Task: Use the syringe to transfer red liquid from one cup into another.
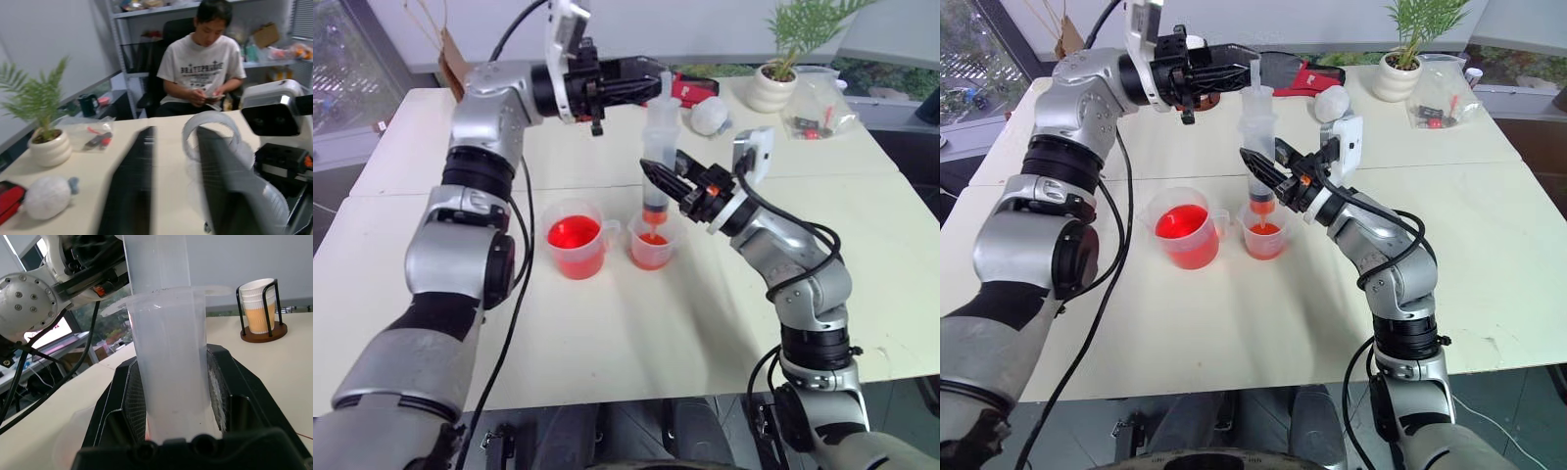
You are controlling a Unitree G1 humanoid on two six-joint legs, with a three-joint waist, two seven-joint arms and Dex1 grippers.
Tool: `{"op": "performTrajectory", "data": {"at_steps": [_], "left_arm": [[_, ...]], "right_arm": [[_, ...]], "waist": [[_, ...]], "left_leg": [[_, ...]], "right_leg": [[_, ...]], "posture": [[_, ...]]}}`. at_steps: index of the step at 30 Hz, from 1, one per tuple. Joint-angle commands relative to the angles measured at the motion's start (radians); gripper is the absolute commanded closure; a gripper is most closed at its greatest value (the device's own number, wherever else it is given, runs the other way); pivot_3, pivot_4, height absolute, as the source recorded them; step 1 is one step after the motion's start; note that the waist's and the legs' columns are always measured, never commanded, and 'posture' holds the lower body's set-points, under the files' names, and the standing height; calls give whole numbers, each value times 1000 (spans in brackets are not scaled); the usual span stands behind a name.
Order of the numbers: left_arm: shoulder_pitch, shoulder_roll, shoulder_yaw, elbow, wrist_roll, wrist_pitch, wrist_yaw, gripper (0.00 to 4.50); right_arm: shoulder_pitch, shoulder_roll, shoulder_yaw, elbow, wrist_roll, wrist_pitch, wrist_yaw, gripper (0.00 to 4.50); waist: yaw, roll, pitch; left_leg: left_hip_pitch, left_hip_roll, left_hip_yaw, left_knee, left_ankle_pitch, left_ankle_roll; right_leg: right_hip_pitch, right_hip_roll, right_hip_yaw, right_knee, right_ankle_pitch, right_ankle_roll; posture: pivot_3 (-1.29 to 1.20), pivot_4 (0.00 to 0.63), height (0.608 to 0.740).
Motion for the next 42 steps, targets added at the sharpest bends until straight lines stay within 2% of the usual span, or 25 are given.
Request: {"op": "performTrajectory", "data": {"at_steps": [1, 22, 33, 40, 42], "left_arm": [[-35, 1, 31, -34, -8, -6, -5, 4490], [168, -54, -28, -258, 2, 103, -3, 4490], [217, -74, -31, -304, -7, 143, 20, 4490], [204, -63, -7, -265, -6, 138, 57, 4490], [179, -42, 27, -246, -34, 179, 60, 3890]], "right_arm": [[-5, -18, -6, -51, 2, -20, 13, 3106], [-98, -62, -43, -63, 20, -9, 8, 3106], [-129, -82, -70, -60, 59, 9, 6, 3106], [-146, -84, -81, -81, 100, 60, -15, 3106], [-145, -84, -81, -86, 105, 72, -18, 3106]], "waist": [[0, 0, 0], [2, 0, 0], [1, 0, 0], [3, 0, 0], [3, 0, 0]], "left_leg": [[0, 0, 0, 0, 0, 0], [0, 0, 0, 0, 0, 0], [0, 0, 0, 0, 0, 0], [0, 0, 0, 1, 0, 0], [0, 0, 0, 1, 0, 0]], "right_leg": [[0, 0, 0, 0, 0, 0], [0, 0, 0, 0, 0, 0], [0, 0, 0, 0, 0, 0], [0, 0, 0, 0, 0, 0], [0, 0, 0, 0, 0, 0]], "posture": [[0, 150, 740], [0, 150, 740], [0, 150, 740], [0, 150, 740], [0, 150, 740]]}}
